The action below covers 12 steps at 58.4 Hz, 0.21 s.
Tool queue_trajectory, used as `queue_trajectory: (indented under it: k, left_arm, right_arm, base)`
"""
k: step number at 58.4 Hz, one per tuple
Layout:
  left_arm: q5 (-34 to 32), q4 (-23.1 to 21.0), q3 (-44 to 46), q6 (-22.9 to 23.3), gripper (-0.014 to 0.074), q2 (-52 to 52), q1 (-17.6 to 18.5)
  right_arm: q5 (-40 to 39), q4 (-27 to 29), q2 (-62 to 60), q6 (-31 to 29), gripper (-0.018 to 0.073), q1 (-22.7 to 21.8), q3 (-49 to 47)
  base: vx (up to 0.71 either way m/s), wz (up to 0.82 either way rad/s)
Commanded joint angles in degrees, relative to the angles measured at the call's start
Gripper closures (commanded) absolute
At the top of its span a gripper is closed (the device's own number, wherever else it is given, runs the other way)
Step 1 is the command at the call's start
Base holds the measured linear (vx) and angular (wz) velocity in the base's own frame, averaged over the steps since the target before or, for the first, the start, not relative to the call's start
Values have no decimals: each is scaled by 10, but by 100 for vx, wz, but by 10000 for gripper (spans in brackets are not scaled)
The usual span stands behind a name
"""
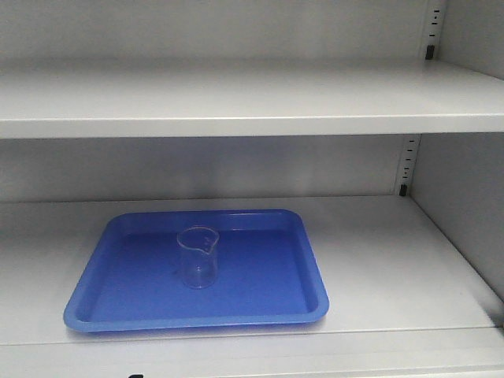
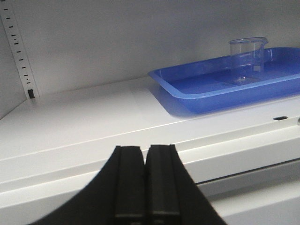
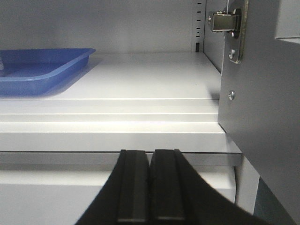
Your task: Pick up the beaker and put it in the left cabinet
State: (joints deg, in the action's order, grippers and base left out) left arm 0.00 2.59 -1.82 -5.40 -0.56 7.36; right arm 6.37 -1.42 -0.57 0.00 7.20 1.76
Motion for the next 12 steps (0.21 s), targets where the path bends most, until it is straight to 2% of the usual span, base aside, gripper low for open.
queue_trajectory:
  k: [1,12]
  left_arm:
    - [-43,-2,-9,2,595,-11,0]
    - [-43,-2,-9,2,595,-11,0]
  right_arm:
    - [-41,-6,-9,0,564,-2,3]
    - [-41,-6,-9,0,564,-2,3]
  base:
    - [0,0]
    - [0,0]
